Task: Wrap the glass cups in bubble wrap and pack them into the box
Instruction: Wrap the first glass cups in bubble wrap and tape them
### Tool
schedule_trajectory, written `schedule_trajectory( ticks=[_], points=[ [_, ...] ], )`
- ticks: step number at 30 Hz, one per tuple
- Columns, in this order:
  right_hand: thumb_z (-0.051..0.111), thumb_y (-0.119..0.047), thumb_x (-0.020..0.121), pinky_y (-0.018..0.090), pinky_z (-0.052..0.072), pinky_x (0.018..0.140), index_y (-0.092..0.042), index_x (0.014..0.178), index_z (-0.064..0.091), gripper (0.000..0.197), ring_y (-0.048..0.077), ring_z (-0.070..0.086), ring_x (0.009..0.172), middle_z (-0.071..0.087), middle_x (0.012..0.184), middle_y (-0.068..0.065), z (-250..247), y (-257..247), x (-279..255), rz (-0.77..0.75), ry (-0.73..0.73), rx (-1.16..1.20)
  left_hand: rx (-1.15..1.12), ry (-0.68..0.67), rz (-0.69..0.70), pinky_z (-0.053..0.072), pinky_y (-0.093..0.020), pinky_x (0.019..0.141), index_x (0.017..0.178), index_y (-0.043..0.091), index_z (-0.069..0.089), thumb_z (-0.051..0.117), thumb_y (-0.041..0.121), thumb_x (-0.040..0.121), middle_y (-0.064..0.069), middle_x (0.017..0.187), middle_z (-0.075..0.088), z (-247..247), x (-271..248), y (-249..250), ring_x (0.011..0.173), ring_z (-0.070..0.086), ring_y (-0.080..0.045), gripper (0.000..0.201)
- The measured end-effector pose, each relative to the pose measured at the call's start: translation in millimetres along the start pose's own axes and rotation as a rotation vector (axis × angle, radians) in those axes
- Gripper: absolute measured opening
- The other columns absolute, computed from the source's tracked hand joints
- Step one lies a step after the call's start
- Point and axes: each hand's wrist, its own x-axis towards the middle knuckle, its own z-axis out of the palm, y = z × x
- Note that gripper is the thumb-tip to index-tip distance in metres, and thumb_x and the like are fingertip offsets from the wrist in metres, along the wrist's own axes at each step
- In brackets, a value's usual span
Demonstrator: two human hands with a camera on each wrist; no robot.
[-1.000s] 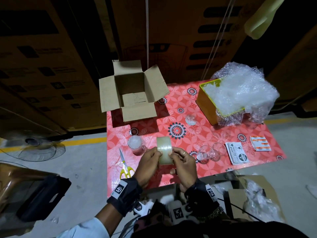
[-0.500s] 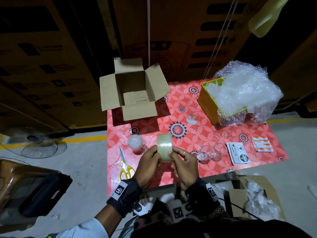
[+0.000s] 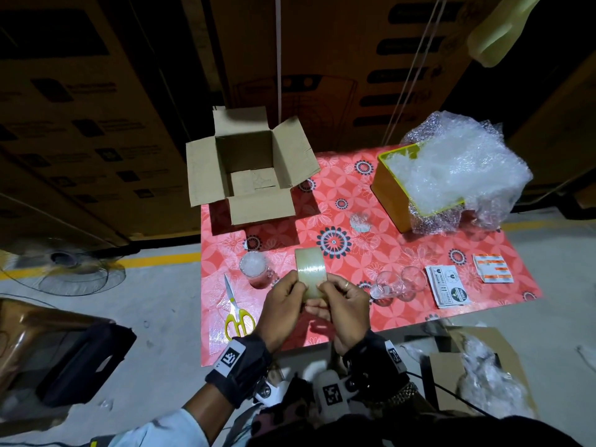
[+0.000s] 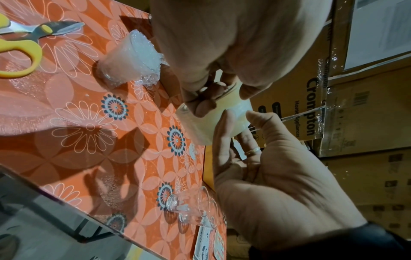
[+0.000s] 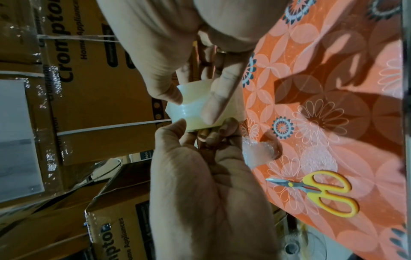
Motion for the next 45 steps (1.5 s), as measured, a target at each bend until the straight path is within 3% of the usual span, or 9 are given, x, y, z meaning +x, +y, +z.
schedule_trajectory(
  ticks=[5, 9, 18, 25, 30, 32, 36, 40, 45],
  points=[
    [0.058, -0.001, 0.096, 0.027, 0.059, 0.056, -0.001, 0.096, 0.075, 0.016, 0.023, 0.068, 0.062, 0.073, 0.081, 0.019, 5, -1, 0, 0.07, 0.009, 0.086, 0.044, 0.004, 0.033, 0.052, -0.058, 0.087, 0.103, 0.016, 0.068, 0.046, 0.038, 0.089, -0.018, 0.1, 0.07, 2, -2, -1, 0.095, 0.064, -0.04, 0.034],
    [0.06, -0.001, 0.097, 0.024, 0.058, 0.055, -0.009, 0.073, 0.075, 0.029, 0.02, 0.065, 0.056, 0.068, 0.067, 0.012, 8, 1, -1, 0.076, 0.045, 0.143, 0.018, -0.004, 0.012, 0.051, -0.054, 0.078, 0.101, 0.017, 0.067, 0.046, 0.037, 0.09, -0.018, 0.088, 0.066, 2, -2, -3, 0.081, 0.059, -0.023, 0.031],
    [0.057, 0.012, 0.091, 0.024, 0.058, 0.056, 0.002, 0.086, 0.077, 0.023, 0.023, 0.065, 0.059, 0.072, 0.081, 0.02, 8, 8, -1, 0.102, 0.121, 0.179, 0.1, -0.021, 0.058, 0.047, -0.05, 0.076, 0.093, 0.018, 0.062, 0.043, 0.032, 0.089, -0.005, 0.082, 0.061, 2, -2, -5, 0.078, 0.055, -0.024, 0.024],
    [0.059, 0.002, 0.091, 0.025, 0.058, 0.055, 0.007, 0.086, 0.065, 0.009, 0.024, 0.068, 0.059, 0.071, 0.079, 0.023, 4, -13, -8, 0.112, 0.129, 0.262, 0.107, -0.029, 0.076, 0.052, -0.059, 0.084, 0.099, 0.021, 0.068, 0.042, 0.03, 0.087, -0.013, 0.091, 0.068, 6, 2, 4, 0.087, 0.063, -0.032, 0.029],
    [0.061, 0.002, 0.094, 0.022, 0.053, 0.049, 0.005, 0.084, 0.068, 0.013, 0.019, 0.065, 0.055, 0.067, 0.071, 0.017, 5, -15, -10, 0.078, 0.136, 0.228, 0.005, -0.056, 0.07, 0.049, -0.04, 0.072, 0.112, 0.018, 0.07, 0.043, 0.009, 0.095, -0.002, 0.088, 0.068, 9, -3, 5, 0.081, 0.061, -0.019, 0.033],
    [0.062, 0.0, 0.094, 0.027, 0.054, 0.052, 0.007, 0.089, 0.069, 0.011, 0.018, 0.063, 0.055, 0.066, 0.069, 0.016, 3, -15, -9, 0.07, 0.132, 0.205, -0.052, -0.078, 0.041, 0.048, -0.031, 0.07, 0.11, 0.015, 0.07, 0.045, 0.005, 0.098, -0.006, 0.087, 0.069, 10, -6, 8, 0.079, 0.061, -0.017, 0.03],
    [0.064, -0.002, 0.092, 0.038, 0.055, 0.056, 0.007, 0.089, 0.072, 0.012, 0.021, 0.057, 0.052, 0.062, 0.062, 0.018, 1, -14, -10, 0.086, 0.11, 0.206, -0.089, -0.076, 0.018, 0.049, -0.039, 0.075, 0.11, 0.011, 0.068, 0.046, 0.027, 0.099, -0.028, 0.096, 0.066, 9, -7, 7, 0.084, 0.062, -0.024, 0.029],
    [0.063, -0.002, 0.094, 0.03, 0.058, 0.049, 0.0, 0.079, 0.072, 0.017, 0.021, 0.061, 0.05, 0.067, 0.066, 0.021, 3, -15, -13, 0.082, 0.107, 0.208, -0.067, -0.05, 0.045, 0.045, -0.031, 0.067, 0.102, 0.014, 0.069, 0.042, 0.015, 0.103, -0.004, 0.077, 0.064, 11, -8, 6, 0.072, 0.057, -0.016, 0.027],
    [0.061, 0.001, 0.095, 0.021, 0.056, 0.052, -0.002, 0.072, 0.067, 0.024, 0.02, 0.066, 0.054, 0.067, 0.066, 0.016, 3, -10, -12, 0.067, 0.115, 0.208, -0.042, -0.044, 0.072, 0.045, -0.034, 0.072, 0.1, 0.017, 0.069, 0.04, 0.016, 0.097, 0.002, 0.078, 0.064, 13, -10, 6, 0.076, 0.058, -0.015, 0.029]
  ],
)
